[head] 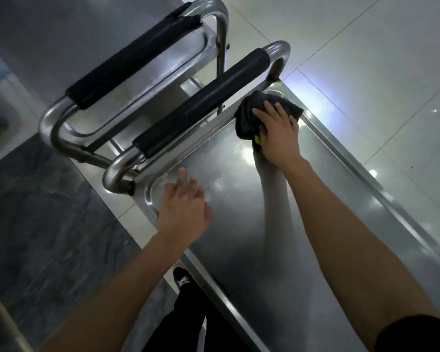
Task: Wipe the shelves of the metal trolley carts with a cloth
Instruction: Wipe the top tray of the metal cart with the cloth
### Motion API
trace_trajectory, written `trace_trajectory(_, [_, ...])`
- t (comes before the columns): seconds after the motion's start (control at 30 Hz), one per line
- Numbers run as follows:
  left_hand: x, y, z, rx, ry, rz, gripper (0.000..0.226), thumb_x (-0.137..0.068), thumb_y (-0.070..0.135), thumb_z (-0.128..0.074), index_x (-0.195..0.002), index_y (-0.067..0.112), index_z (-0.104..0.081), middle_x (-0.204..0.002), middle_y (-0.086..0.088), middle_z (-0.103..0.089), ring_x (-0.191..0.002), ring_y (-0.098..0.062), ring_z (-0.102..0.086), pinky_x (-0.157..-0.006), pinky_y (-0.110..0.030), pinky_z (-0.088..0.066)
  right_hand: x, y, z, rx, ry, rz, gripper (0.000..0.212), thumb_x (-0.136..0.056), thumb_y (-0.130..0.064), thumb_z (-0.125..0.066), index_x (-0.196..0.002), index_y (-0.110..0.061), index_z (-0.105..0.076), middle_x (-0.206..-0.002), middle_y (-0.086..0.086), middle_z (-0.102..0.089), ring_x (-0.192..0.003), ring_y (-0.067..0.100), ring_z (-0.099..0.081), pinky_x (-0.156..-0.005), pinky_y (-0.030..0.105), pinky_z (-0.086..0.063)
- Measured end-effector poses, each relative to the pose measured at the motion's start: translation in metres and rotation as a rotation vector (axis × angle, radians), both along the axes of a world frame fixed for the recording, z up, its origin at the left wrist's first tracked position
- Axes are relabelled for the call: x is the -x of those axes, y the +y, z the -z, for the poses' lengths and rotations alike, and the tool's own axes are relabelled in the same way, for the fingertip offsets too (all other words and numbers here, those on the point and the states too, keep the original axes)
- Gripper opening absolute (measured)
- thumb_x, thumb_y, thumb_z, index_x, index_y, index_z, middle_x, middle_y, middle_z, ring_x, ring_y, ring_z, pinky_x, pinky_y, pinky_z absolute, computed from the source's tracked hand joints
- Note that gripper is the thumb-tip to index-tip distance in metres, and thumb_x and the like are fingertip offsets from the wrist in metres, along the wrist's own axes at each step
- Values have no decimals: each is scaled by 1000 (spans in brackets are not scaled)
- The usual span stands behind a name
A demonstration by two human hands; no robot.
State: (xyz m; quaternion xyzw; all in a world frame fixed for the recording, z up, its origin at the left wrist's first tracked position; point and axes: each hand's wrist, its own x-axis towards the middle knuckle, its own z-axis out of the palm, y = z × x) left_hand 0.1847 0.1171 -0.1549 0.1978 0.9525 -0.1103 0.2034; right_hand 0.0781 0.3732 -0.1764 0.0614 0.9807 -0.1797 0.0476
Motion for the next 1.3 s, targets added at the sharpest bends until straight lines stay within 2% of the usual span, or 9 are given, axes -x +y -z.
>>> trace_trajectory(0.3, [0,4,-4,15,-11,14,66,-94,42,-15,-129,12,-62,-154,-11,-42,-152,-32,-14,-106,-48,-31,10,10,3,56,28,168,44,-104,-20,-43,-146,-31,-47,-162,-4,-30,-152,19,-17,-123,46,-10])
trace_trajectory(0.53, [2,-2,0,-10,-5,29,69,-93,44,-16,-132,8,-59,-152,-12,-43,-150,-35,-18,-108,-48,-34,-57,-12,8,95,42,245,43,-104,-21,-44,-145,-32,-48,-161,-5,-32,-152,18,-17,-124,46,-10])
trace_trajectory(0.67, [3,-6,0,-55,22,102,75,-86,45,-12,-124,5,-64,-147,-16,-48,-149,-35,-21,-105,-51,-36,-107,-34,7,103,49,297,45,-102,-20,-46,-145,-31,-49,-161,-5,-33,-152,18,-18,-123,44,-9])
trace_trajectory(0.8, [6,-13,-3,-81,29,187,72,-88,44,-14,-126,6,-60,-149,-18,-45,-150,-34,-17,-109,-53,-35,-157,-62,6,94,22,355,47,-101,-19,-47,-147,-30,-47,-162,-4,-31,-153,20,-16,-123,45,-10])
trace_trajectory(0.97, [-2,-23,-5,-133,-29,265,61,-96,43,-30,-144,7,-41,-160,-17,-26,-152,-39,-6,-115,-56,-29,-213,-98,5,57,30,427,47,-100,-18,-49,-147,-28,-48,-161,-2,-32,-153,22,-18,-124,47,-12])
trace_trajectory(1.13, [-21,-5,-10,-201,-65,506,47,-97,41,-36,-137,18,-46,-158,-9,-31,-151,-34,-12,-109,-53,-34,-243,-113,-1,48,0,485,58,-91,-9,-62,-145,-22,-50,-160,2,-35,-152,25,-21,-122,48,-15])
trace_trajectory(1.3, [-39,14,-11,-263,-81,620,41,-97,38,-40,-132,19,-51,-152,-5,-39,-149,-29,-19,-105,-50,-34,-262,-110,-10,103,85,636,51,-89,1,-58,-136,-18,-60,-149,3,-50,-140,26,-40,-110,42,-30])
